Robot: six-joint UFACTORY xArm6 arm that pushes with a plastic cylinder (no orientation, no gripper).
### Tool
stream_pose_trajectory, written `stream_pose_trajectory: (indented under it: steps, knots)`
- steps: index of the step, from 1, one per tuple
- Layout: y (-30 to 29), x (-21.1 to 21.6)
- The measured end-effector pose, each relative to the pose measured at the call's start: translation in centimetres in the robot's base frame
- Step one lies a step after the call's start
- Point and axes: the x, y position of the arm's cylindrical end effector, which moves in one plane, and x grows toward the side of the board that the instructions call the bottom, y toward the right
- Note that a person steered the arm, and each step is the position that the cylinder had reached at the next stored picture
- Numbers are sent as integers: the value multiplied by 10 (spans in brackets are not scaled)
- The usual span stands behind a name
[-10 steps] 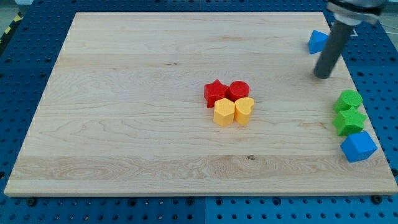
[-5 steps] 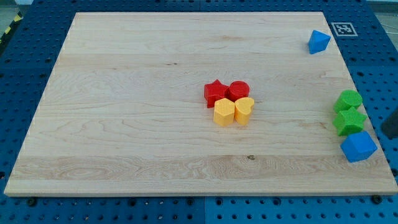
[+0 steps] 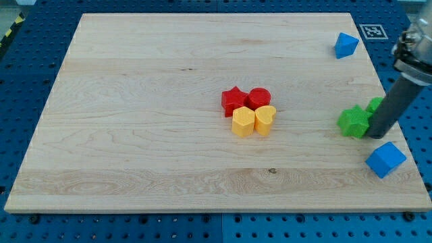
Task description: Separate the green star from the green circle
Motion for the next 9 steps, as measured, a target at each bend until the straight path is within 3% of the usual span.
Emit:
stream_pose_trajectory:
  steps: [2,4,6,8,9]
  knots:
    - [-13,23]
    - [-51,-33]
    - [-89,-63]
    - [-86,-30]
    - [-43,-25]
